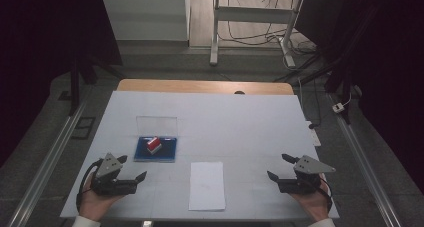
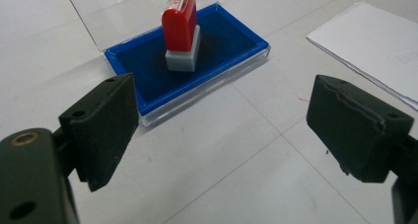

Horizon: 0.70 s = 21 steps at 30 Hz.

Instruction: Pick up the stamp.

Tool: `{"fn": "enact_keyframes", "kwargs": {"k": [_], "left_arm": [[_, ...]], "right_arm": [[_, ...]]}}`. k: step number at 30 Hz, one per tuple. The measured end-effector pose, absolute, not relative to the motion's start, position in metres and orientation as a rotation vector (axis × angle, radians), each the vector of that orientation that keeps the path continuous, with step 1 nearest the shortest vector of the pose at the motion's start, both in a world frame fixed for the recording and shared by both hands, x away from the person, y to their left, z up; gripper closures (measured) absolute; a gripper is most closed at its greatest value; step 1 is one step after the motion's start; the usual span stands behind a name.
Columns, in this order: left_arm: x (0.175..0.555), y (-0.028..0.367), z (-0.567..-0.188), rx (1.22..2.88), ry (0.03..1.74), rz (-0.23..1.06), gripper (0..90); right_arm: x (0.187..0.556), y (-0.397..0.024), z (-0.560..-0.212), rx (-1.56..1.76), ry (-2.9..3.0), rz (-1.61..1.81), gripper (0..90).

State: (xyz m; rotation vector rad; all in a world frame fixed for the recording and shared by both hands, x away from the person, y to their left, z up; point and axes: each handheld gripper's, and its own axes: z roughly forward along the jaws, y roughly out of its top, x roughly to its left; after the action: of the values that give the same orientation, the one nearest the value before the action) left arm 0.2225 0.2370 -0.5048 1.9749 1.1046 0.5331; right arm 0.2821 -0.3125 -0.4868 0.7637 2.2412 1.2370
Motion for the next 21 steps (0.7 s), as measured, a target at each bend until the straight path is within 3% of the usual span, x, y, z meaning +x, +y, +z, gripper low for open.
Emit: {"fn": "enact_keyframes", "kwargs": {"k": [21], "left_arm": [[0.2231,0.2357,-0.5057,1.985,1.105,0.532,13.6]], "right_arm": [[0.2865,-0.3136,-0.4949,0.770,2.271,1.223,21.5]]}}
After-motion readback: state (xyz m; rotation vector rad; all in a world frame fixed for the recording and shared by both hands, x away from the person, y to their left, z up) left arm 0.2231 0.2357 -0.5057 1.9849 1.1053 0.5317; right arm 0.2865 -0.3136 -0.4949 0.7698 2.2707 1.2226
